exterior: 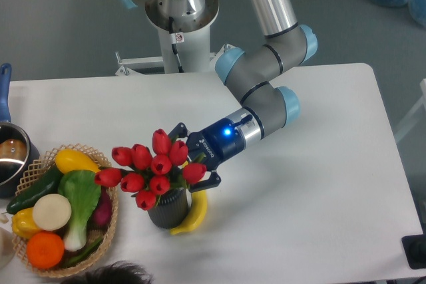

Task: Insert the flowers into the vase
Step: 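Open the gripper to release the tulips and pull it back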

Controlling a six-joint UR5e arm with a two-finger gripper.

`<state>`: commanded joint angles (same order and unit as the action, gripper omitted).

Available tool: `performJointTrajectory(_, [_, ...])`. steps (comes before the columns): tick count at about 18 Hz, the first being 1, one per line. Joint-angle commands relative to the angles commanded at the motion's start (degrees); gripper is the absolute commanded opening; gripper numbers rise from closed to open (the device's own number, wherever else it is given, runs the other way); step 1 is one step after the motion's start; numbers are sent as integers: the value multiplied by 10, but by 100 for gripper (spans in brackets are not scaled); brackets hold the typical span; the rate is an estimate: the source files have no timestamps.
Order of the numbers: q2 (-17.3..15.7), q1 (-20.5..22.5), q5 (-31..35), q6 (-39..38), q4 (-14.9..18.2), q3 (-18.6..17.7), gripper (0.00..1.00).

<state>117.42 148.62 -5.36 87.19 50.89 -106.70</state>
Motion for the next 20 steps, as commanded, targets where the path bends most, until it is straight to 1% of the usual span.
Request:
performJointTrajectory(3, [-1, 3, 1, 0, 0, -3, 69])
performJointTrajectory(4, [-2, 4, 1, 0, 0, -5, 72])
performJointTrajectory(5, [-3, 6, 0, 1, -1, -6, 80])
performJointTrajectory(8, [-10, 16, 1, 0, -2, -10, 98])
performJointTrajectory(10, [-15, 23, 6, 0, -2, -12, 100])
performJointTrajectory(13, [-49, 37, 73, -6, 1, -23, 100])
performJointTrajectory(14, [-56, 41, 82, -10, 1, -25, 100])
performJointTrajectory(20, [-66, 39, 85, -15, 1, -33, 100])
